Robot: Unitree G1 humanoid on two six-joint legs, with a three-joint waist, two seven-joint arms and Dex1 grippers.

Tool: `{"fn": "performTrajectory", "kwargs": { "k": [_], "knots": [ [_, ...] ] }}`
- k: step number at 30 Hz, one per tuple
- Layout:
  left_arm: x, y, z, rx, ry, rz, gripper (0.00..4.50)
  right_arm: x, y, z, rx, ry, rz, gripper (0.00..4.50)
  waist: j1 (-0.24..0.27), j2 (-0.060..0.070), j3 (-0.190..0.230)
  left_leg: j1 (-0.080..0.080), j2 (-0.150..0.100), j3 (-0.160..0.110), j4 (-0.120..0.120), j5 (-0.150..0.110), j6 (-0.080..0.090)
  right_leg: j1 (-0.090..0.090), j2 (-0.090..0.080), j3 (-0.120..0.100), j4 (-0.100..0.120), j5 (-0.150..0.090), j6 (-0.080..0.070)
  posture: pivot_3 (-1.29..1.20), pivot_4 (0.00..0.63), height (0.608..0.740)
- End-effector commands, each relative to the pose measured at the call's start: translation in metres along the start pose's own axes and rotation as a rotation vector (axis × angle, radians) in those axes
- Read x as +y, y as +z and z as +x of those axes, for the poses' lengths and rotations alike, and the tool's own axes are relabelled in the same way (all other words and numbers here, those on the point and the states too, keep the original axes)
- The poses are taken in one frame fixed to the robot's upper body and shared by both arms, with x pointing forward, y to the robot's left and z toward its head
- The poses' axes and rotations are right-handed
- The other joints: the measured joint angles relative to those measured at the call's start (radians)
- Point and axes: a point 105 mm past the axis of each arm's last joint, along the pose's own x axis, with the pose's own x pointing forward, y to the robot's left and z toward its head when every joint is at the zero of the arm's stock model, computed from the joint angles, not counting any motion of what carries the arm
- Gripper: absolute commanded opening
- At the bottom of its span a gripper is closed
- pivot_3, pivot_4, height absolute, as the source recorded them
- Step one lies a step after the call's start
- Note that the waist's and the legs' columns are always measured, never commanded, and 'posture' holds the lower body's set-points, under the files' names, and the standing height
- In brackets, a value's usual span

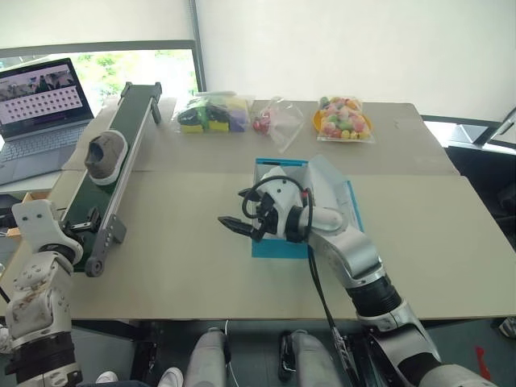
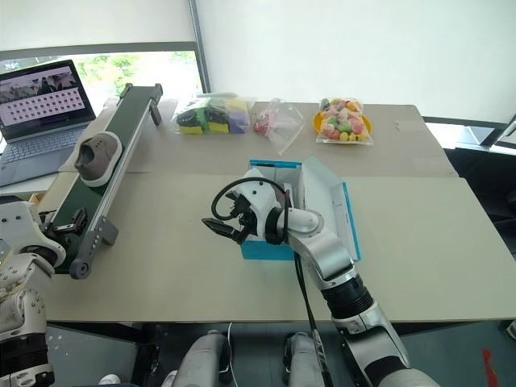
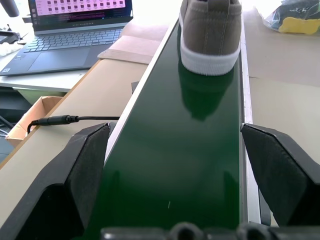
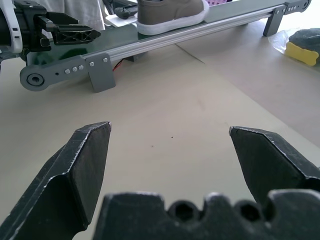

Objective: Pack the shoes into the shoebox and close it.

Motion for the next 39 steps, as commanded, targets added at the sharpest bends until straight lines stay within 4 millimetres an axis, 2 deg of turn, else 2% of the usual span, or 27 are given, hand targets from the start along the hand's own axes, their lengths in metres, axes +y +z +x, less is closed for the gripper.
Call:
{"fn": "performTrajectory", "kwargs": {
  "k": [1,10,16,19,22,27,39],
  "knots": [
    [0.003,0.017,0.001,-0.052,0.004,0.016,4.50,0.000,0.016,-0.003,-0.065,-0.012,-0.015,4.48,0.000,0.000,0.000,0.000,0.000,0.000,0.000,0.000,0.000,0.000,0.000,0.000,0.000,0.000,0.000,0.00,0.150,0.681],
    [-0.003,0.016,0.005,-0.039,-0.019,0.012,4.50,-0.001,0.019,-0.004,-0.079,-0.021,-0.009,4.48,0.000,0.000,0.000,0.000,0.000,0.000,0.000,0.000,0.000,0.000,0.000,0.000,0.000,0.000,0.000,0.00,0.150,0.681],
    [-0.013,0.009,0.008,0.019,-0.056,-0.043,4.50,-0.004,0.022,-0.005,-0.090,-0.033,-0.003,4.48,0.000,0.000,0.000,0.000,0.000,0.000,0.000,0.000,0.000,0.000,0.000,0.000,0.000,0.000,0.000,0.00,0.150,0.681],
    [-0.018,0.013,0.009,0.021,-0.078,-0.091,4.50,-0.005,0.025,-0.006,-0.097,-0.036,-0.002,4.48,0.001,0.000,0.000,0.000,0.000,0.000,0.000,0.000,0.000,0.000,0.000,0.000,0.000,0.001,0.002,0.00,0.150,0.681],
    [-0.022,0.020,0.010,-0.003,-0.091,-0.111,3.69,-0.009,0.029,-0.007,-0.112,-0.043,0.004,4.50,0.001,0.000,0.000,0.000,0.000,0.000,0.000,0.000,0.000,0.000,0.000,0.000,0.001,0.001,0.002,0.00,0.150,0.681],
    [-0.022,0.021,0.010,0.000,-0.086,-0.122,1.92,-0.014,0.035,-0.008,-0.129,-0.058,0.006,4.50,0.006,0.000,0.000,0.000,-0.001,-0.001,0.001,0.000,0.000,0.002,-0.001,0.000,0.001,0.001,0.002,0.00,0.150,0.681],
    [-0.019,0.017,0.009,0.008,-0.069,-0.107,1.92,-0.018,0.040,-0.008,-0.141,-0.068,0.001,4.50,0.006,0.000,0.000,0.000,-0.002,0.000,0.001,0.000,0.000,0.002,-0.002,0.000,0.000,0.001,0.002,0.00,0.150,0.681]
  ]
}}
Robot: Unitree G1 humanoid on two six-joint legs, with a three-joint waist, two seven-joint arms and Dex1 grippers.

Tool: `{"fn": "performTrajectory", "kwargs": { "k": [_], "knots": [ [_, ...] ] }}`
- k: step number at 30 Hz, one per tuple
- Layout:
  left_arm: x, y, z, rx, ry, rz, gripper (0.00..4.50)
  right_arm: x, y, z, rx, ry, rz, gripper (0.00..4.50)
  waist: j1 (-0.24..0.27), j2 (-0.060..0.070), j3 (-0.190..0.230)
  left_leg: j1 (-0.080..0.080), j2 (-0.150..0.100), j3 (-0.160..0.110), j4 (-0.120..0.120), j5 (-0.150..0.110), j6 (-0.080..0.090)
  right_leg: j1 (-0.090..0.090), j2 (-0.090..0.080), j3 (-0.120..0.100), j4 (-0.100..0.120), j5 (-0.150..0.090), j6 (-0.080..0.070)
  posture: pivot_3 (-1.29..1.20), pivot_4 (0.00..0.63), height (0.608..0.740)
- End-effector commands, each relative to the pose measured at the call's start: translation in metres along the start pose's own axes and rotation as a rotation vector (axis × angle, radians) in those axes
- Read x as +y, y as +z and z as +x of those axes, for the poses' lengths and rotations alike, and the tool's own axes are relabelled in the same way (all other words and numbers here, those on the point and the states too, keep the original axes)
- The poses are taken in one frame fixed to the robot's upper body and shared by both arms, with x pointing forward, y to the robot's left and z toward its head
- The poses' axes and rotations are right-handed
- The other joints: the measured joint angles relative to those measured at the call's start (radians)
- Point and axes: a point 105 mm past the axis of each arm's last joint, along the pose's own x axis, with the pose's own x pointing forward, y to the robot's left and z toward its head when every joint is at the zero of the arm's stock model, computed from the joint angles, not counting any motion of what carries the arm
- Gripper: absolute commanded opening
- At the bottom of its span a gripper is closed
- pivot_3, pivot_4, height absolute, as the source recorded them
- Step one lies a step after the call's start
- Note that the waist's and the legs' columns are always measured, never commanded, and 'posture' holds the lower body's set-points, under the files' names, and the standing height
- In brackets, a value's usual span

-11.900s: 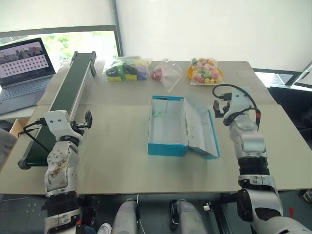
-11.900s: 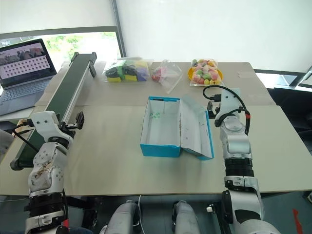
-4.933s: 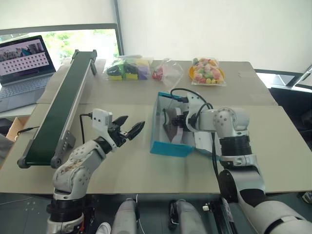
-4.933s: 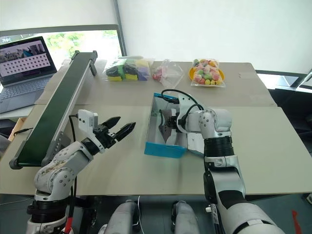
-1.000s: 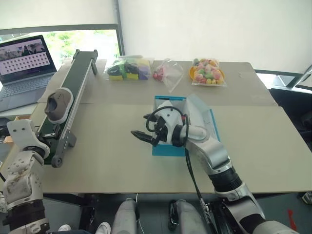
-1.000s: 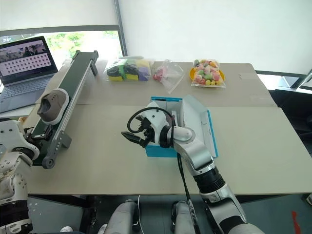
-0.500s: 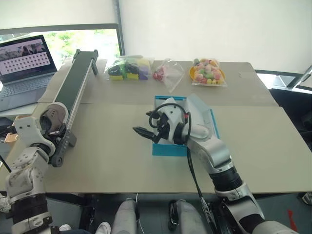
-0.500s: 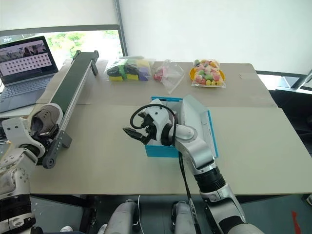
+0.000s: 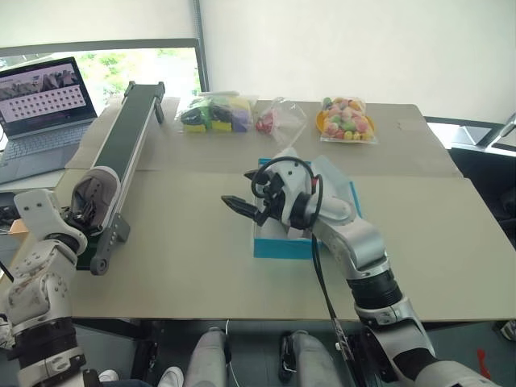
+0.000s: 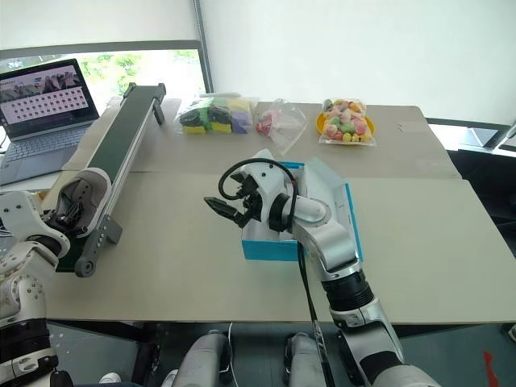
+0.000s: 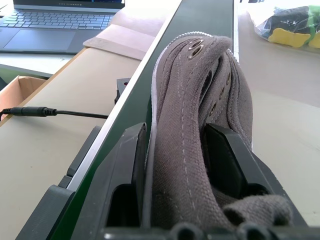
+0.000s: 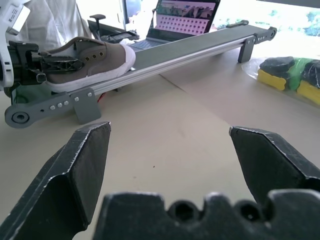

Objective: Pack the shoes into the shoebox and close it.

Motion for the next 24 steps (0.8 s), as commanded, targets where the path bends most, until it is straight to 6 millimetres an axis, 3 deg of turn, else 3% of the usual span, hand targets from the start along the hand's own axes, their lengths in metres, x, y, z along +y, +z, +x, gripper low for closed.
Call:
{"fn": "performTrajectory", "kwargs": {
  "k": [1,8,17,20,24],
  "knots": [
    [-0.010,0.009,-0.002,-0.042,-0.043,0.013,1.92,0.001,0.015,0.000,-0.051,0.009,-0.008,4.50,0.000,0.000,0.000,0.000,0.000,0.000,0.000,0.000,0.000,0.000,0.000,0.000,0.000,0.000,0.000,0.00,0.150,0.681],
    [-0.010,0.011,-0.003,-0.060,-0.041,0.001,0.04,0.001,0.015,0.000,-0.051,0.011,-0.009,4.50,0.000,0.000,0.000,0.000,-0.001,0.000,0.000,0.000,0.000,0.000,-0.001,0.000,0.000,0.000,0.000,0.00,0.150,0.681],
    [-0.007,0.011,-0.002,-0.062,-0.025,0.004,0.04,0.002,0.016,0.001,-0.052,0.015,-0.010,4.50,-0.006,0.000,0.000,0.000,0.001,0.000,0.000,0.000,0.000,0.000,0.001,0.000,0.001,0.000,0.000,0.00,0.150,0.681],
    [-0.008,0.027,-0.003,-0.155,-0.028,-0.042,0.04,0.003,0.017,0.001,-0.055,0.017,-0.010,4.50,-0.005,0.000,0.000,0.000,0.001,0.000,0.000,0.000,0.000,0.000,0.001,0.000,0.001,0.000,0.000,0.00,0.150,0.681],
    [-0.037,0.051,-0.009,-0.271,-0.175,-0.248,0.04,-0.004,0.020,0.003,-0.066,-0.023,0.055,4.50,-0.004,-0.001,0.000,0.000,0.001,0.000,0.000,0.000,0.000,0.000,0.001,0.000,0.001,0.000,0.000,0.00,0.150,0.681]
  ]
}}
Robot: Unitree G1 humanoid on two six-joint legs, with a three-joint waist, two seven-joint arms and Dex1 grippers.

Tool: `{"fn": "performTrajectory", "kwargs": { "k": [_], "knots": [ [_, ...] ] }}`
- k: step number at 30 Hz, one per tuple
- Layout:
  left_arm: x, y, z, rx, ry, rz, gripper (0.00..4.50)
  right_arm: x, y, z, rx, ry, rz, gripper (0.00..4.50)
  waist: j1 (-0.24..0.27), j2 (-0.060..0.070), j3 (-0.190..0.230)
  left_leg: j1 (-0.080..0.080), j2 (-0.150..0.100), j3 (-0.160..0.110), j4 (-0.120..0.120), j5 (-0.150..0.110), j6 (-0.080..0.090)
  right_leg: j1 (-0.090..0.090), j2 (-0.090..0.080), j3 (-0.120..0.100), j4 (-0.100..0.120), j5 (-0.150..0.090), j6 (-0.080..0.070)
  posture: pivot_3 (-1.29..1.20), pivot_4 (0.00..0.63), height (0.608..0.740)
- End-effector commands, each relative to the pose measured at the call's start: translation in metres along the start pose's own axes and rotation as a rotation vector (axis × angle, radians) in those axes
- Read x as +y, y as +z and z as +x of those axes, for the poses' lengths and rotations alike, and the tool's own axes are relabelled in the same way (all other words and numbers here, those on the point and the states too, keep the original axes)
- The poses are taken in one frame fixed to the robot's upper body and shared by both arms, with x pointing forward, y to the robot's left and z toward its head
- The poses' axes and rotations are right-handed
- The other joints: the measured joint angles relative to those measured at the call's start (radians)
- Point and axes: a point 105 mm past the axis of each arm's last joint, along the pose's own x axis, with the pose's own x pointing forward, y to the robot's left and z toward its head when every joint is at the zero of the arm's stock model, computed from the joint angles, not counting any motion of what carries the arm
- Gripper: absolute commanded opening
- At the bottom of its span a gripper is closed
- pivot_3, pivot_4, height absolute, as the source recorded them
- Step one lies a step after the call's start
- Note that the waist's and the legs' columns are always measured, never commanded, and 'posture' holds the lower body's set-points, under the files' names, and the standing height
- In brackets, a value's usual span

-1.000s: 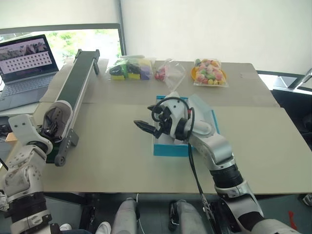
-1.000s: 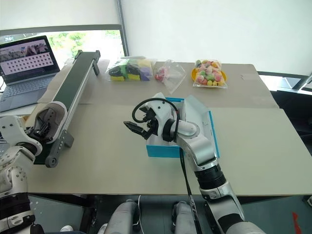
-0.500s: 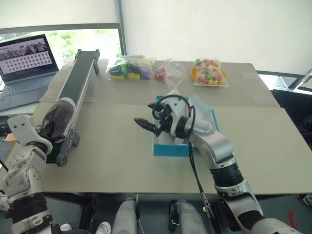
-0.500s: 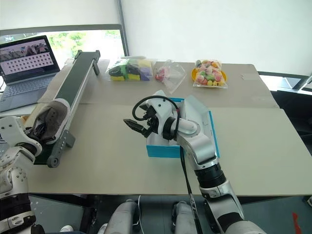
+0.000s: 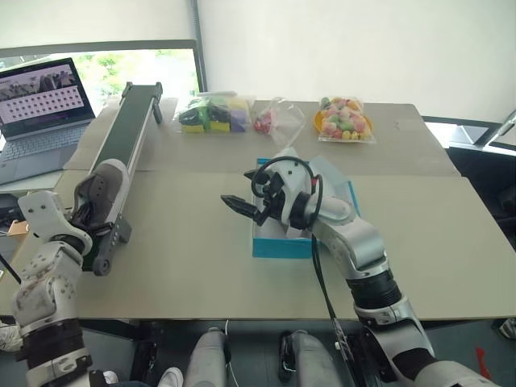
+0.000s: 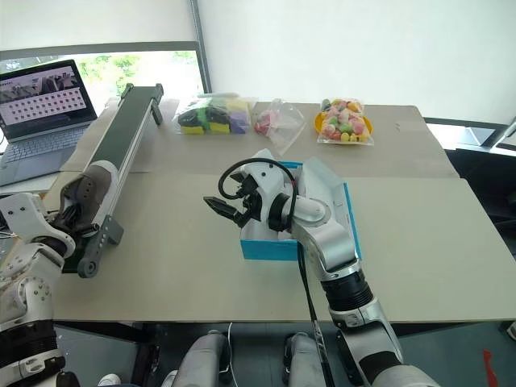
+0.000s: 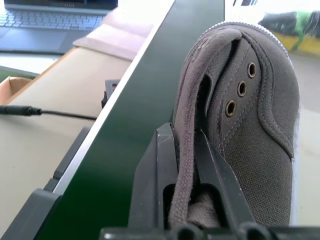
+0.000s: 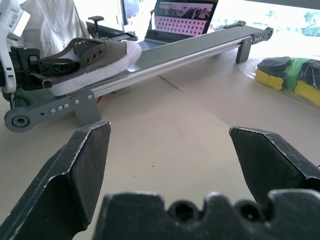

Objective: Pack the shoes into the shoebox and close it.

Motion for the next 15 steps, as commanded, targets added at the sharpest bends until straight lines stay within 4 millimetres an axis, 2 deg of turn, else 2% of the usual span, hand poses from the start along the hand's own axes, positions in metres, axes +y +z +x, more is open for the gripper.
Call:
{"fn": "performTrajectory", "kwargs": {
  "k": [1,3,5,7,9,11,12,15],
  "knots": [
    [-0.046,0.044,-0.006,-0.183,-0.202,-0.202,0.04,-0.011,0.021,0.003,-0.069,-0.056,0.111,4.50,0.001,-0.001,0.000,0.000,0.000,0.000,0.000,0.000,0.000,0.000,0.000,0.000,0.000,0.000,0.000,0.00,0.150,0.681],
    [-0.083,0.038,-0.013,-0.152,-0.346,-0.277,0.04,-0.023,0.022,0.007,-0.064,-0.117,0.276,4.50,-0.001,-0.001,0.000,0.000,0.000,0.000,0.001,0.000,0.000,0.000,0.000,0.000,0.000,0.000,0.000,0.00,0.150,0.681],
    [-0.112,0.026,-0.019,-0.097,-0.433,-0.300,0.04,-0.025,0.020,0.012,-0.028,-0.135,0.372,4.50,-0.001,-0.001,0.000,0.000,-0.001,0.000,0.002,0.000,0.001,0.002,0.000,0.001,0.001,0.001,0.001,0.00,0.150,0.681],
    [-0.144,0.012,-0.024,-0.045,-0.507,-0.288,0.04,-0.014,0.031,0.020,-0.034,-0.074,0.495,4.50,-0.001,-0.002,0.000,0.000,-0.001,0.000,0.003,0.000,0.001,0.002,0.000,0.000,0.001,0.001,0.001,0.00,0.150,0.681],
    [-0.174,0.007,-0.029,-0.019,-0.587,-0.289,0.04,-0.004,0.045,0.025,-0.049,-0.012,0.578,4.50,-0.002,-0.002,0.000,0.000,-0.001,0.000,0.003,0.001,0.001,0.002,0.000,0.000,0.001,0.001,0.001,0.00,0.150,0.681],
    [-0.191,0.009,-0.031,-0.017,-0.632,-0.300,0.04,-0.001,0.056,0.025,-0.068,0.011,0.627,4.50,-0.001,-0.002,0.000,0.000,-0.001,-0.001,0.003,0.001,0.002,0.002,0.001,0.001,0.002,0.001,0.001,0.00,0.150,0.681],
    [-0.201,0.012,-0.032,-0.021,-0.660,-0.324,0.04,-0.001,0.064,0.024,-0.086,0.025,0.653,4.50,0.000,-0.002,0.000,0.000,-0.001,-0.001,0.003,0.005,0.008,0.002,0.001,0.000,0.002,0.001,0.001,0.00,0.150,0.681],
    [-0.216,0.013,-0.035,-0.016,-0.708,-0.316,0.04,-0.002,0.070,0.020,-0.077,0.024,0.654,4.50,-0.002,-0.002,0.000,0.000,-0.001,-0.001,0.003,0.004,0.007,0.002,0.001,0.001,0.002,0.001,0.001,0.00,0.150,0.681]
  ]
}}
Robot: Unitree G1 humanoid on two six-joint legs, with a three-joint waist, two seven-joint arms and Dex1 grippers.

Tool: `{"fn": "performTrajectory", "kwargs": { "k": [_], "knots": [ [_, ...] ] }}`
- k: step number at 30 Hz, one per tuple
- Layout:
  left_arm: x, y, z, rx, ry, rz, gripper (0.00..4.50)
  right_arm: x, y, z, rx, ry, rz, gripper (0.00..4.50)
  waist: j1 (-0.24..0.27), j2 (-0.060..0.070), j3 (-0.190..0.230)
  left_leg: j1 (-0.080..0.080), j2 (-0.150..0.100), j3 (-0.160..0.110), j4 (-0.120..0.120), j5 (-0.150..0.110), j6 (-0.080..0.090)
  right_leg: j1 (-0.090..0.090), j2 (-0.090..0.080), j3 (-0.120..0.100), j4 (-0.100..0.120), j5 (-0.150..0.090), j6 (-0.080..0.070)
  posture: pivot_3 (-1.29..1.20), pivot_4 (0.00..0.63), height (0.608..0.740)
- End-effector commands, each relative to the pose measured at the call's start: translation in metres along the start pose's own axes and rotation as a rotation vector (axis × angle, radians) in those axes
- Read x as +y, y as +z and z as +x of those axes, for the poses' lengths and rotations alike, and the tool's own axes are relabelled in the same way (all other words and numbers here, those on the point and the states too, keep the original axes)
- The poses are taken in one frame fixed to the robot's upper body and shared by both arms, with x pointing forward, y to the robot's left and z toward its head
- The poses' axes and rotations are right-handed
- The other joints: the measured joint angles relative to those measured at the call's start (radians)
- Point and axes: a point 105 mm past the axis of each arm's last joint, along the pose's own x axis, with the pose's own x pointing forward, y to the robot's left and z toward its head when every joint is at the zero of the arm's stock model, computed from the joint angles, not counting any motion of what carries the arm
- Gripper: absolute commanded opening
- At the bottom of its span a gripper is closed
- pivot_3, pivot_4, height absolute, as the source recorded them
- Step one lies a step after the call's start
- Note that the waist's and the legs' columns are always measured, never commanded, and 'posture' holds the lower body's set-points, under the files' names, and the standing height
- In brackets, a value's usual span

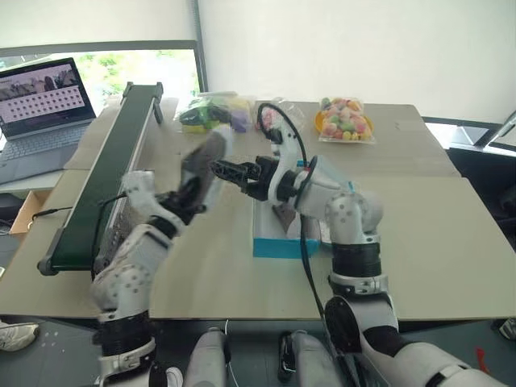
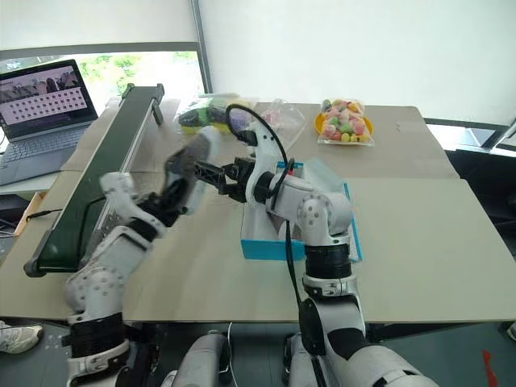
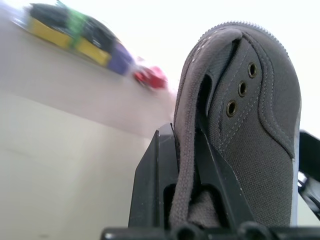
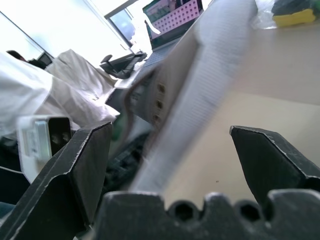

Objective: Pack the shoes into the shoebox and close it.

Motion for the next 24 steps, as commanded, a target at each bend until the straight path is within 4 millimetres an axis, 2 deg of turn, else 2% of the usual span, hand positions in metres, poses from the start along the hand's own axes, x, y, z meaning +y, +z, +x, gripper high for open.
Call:
{"fn": "performTrajectory", "kwargs": {
  "k": [1,7,12,15,19,24],
  "knots": [
    [-0.029,0.017,0.006,-0.059,-0.100,0.042,0.04,0.028,0.014,0.002,-0.024,0.076,-0.013,4.50,-0.001,0.000,0.000,0.000,0.000,0.000,0.000,0.000,0.000,0.000,0.000,0.000,0.000,0.000,0.000,0.00,0.150,0.681],
    [-0.033,0.011,0.008,-0.037,-0.116,0.041,0.04,0.010,0.003,0.002,0.019,-0.025,-0.022,4.50,-0.013,0.000,0.000,0.000,0.000,0.000,-0.001,0.001,0.001,-0.001,0.000,0.000,0.000,0.000,0.000,0.00,0.150,0.681],
    [-0.032,0.009,0.009,-0.028,-0.114,0.050,0.04,0.004,0.011,0.003,-0.038,-0.044,0.057,4.50,-0.011,0.000,0.000,0.000,0.000,0.000,-0.001,0.001,0.002,0.000,0.000,0.000,0.000,0.000,0.000,0.00,0.150,0.681],
    [-0.027,0.009,0.008,-0.032,-0.087,0.059,0.00,-0.002,0.017,0.001,-0.073,-0.070,0.082,3.83,-0.009,0.000,0.000,0.000,0.000,0.000,0.000,0.000,0.000,0.000,0.000,0.000,0.000,0.000,0.000,0.00,0.150,0.681],
    [-0.017,0.010,0.008,-0.039,-0.038,0.101,0.00,-0.004,0.022,-0.001,-0.092,-0.080,0.077,2.43,-0.010,0.000,0.000,0.000,0.000,0.000,-0.001,0.000,0.001,-0.001,0.000,0.000,-0.001,0.000,0.000,0.00,0.150,0.681],
    [-0.018,0.011,0.011,-0.040,-0.029,0.143,0.00,-0.001,0.021,0.000,-0.074,-0.077,0.065,0.76,-0.012,0.000,0.000,0.000,0.000,0.000,-0.001,0.001,0.001,-0.001,0.000,0.001,-0.001,0.000,0.000,0.00,0.150,0.681]
  ]
}}
